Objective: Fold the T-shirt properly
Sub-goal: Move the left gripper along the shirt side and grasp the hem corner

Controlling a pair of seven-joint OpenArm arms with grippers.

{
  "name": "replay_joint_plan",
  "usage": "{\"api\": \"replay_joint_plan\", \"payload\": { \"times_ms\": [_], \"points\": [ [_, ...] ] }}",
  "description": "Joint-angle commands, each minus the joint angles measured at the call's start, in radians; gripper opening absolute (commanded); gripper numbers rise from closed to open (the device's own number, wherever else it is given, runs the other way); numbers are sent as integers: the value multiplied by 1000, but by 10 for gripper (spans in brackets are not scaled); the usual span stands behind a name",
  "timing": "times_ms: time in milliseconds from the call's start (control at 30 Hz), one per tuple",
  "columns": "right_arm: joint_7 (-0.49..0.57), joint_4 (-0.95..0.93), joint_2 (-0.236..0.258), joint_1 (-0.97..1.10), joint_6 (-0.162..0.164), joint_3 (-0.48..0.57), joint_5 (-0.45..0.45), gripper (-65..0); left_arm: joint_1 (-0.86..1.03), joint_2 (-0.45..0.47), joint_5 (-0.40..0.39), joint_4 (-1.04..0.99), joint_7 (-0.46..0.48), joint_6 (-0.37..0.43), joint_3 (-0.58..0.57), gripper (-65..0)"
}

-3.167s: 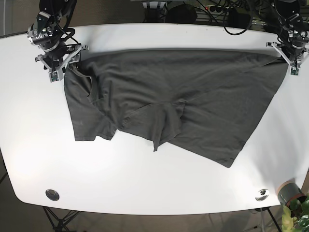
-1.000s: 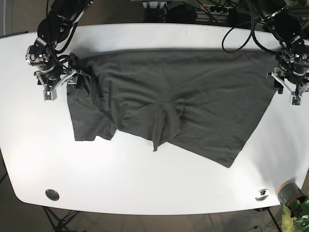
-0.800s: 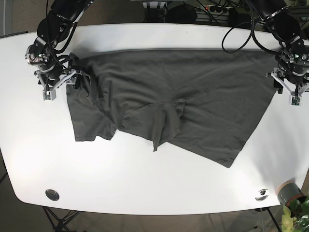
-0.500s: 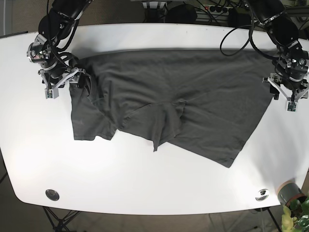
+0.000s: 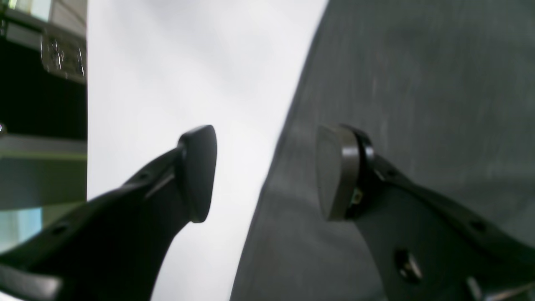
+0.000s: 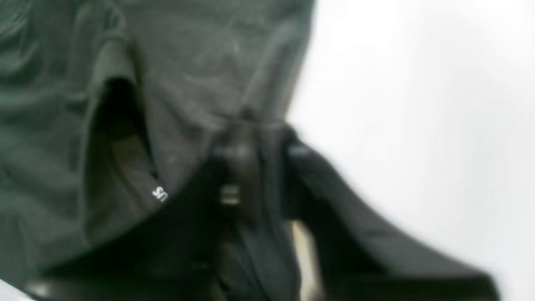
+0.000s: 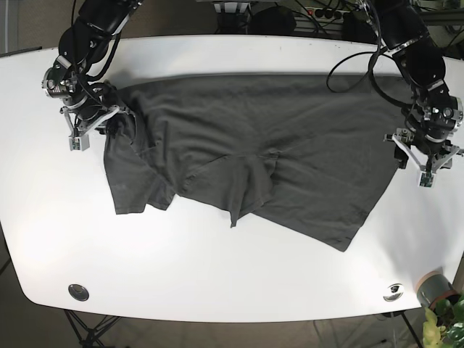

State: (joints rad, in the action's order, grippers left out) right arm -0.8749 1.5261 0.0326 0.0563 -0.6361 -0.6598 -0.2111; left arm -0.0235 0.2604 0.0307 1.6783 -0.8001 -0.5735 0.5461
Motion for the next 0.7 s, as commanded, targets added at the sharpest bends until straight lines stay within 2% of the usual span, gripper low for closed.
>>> {"api": "replay_joint_plan", "payload": {
  "times_ms": [0,167,267,400,600,667],
  "points": [
    [-27,6,5,0,-3,1,11,-629,-65,14,-1,-63,12,8,-24,-300],
    [-27,9,7,0,-3,1,11,-626,-234,14,-2,-261,18,135,-79,-299],
    [-27,12,7,1,-3,1,11,-626,-332,18,-2,-406,67,191,-160,-297],
    [-27,14,7,4,-3,1,11,-626,-424,35,-2,-568,163,211,-232,-290],
    [-27,18,7,0,-3,1,11,-626,-588,38,-2,-869,292,212,-272,-156],
    [-27,20,5,0,-3,1,11,-626,-622,41,-4,-943,322,229,-288,-157]
  ]
}}
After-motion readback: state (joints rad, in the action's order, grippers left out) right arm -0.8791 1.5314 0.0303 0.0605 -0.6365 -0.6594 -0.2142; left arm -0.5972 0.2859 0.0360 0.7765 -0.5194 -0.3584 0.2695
